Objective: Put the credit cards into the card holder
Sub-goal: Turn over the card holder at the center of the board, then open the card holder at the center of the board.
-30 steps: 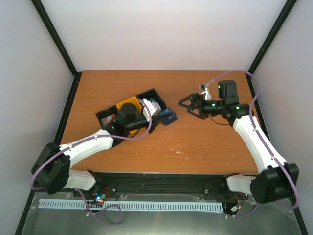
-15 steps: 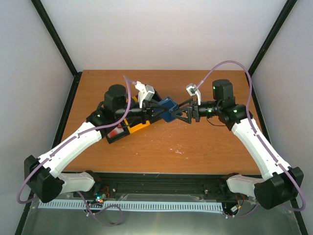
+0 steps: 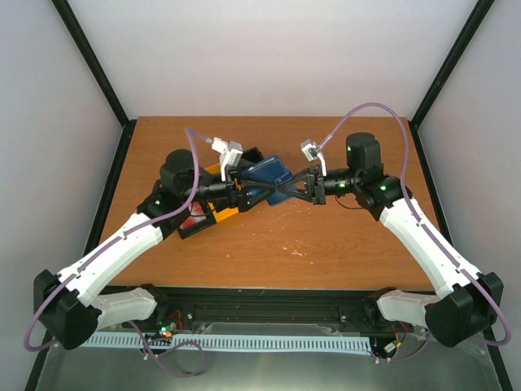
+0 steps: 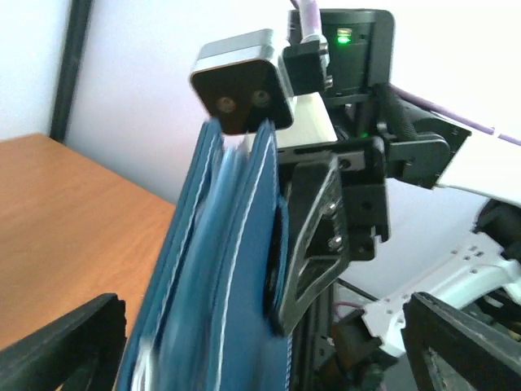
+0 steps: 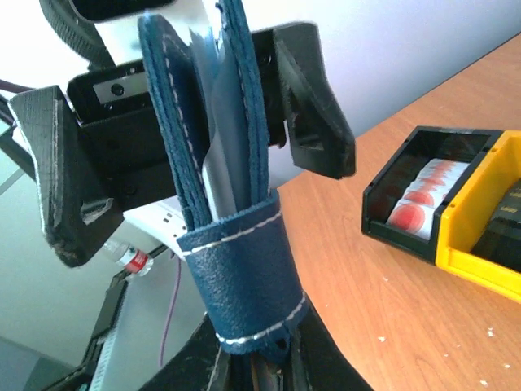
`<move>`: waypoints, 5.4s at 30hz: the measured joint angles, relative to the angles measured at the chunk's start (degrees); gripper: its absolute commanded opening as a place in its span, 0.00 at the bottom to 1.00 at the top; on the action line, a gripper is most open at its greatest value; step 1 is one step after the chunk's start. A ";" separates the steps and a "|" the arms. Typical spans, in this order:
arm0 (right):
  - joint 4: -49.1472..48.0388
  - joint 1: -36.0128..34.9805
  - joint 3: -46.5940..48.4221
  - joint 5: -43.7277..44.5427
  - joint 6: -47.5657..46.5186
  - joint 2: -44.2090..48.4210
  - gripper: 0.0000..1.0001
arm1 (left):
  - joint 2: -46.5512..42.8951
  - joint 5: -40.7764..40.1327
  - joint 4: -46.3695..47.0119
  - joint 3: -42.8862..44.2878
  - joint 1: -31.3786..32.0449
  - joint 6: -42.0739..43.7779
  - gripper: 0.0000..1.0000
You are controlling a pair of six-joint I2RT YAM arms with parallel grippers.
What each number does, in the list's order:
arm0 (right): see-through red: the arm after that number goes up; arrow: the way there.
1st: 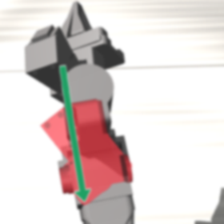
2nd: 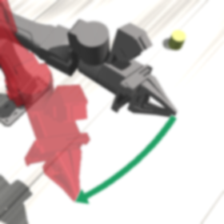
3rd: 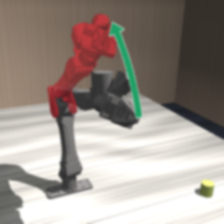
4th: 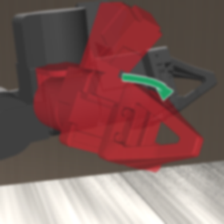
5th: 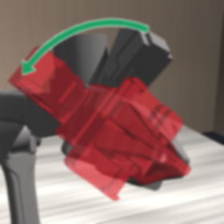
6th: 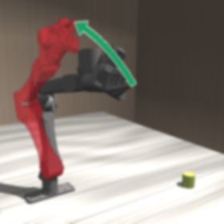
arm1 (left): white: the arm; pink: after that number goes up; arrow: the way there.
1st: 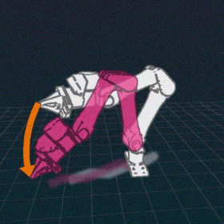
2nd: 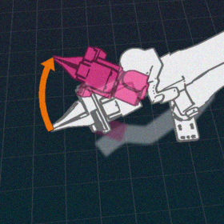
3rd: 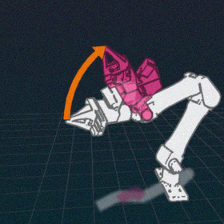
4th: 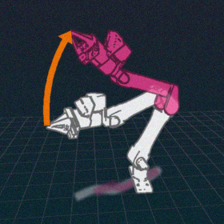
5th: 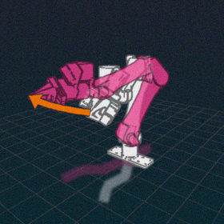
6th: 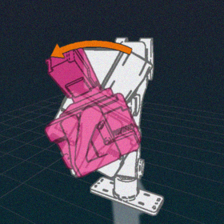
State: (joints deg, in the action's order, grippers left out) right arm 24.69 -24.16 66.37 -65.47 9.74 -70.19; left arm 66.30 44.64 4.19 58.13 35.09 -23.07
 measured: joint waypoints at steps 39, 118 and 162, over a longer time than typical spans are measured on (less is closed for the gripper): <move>-4.24 -2.32 -14.05 27.80 26.56 0.50 0.75 | 9.11 -14.45 3.89 -10.08 0.02 -22.40 0.01; 8.55 -8.92 -7.69 49.35 24.26 -20.85 0.03 | 25.29 -11.32 -10.71 -6.01 1.14 -12.39 0.01; 16.57 -7.69 -8.66 41.48 23.69 -16.06 0.03 | 29.33 -13.11 -11.50 -4.28 2.43 -7.82 0.80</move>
State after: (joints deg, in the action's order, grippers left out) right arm 41.25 -31.86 57.71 -23.99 33.43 -86.26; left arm 95.64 31.53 -7.31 53.84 37.52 -30.89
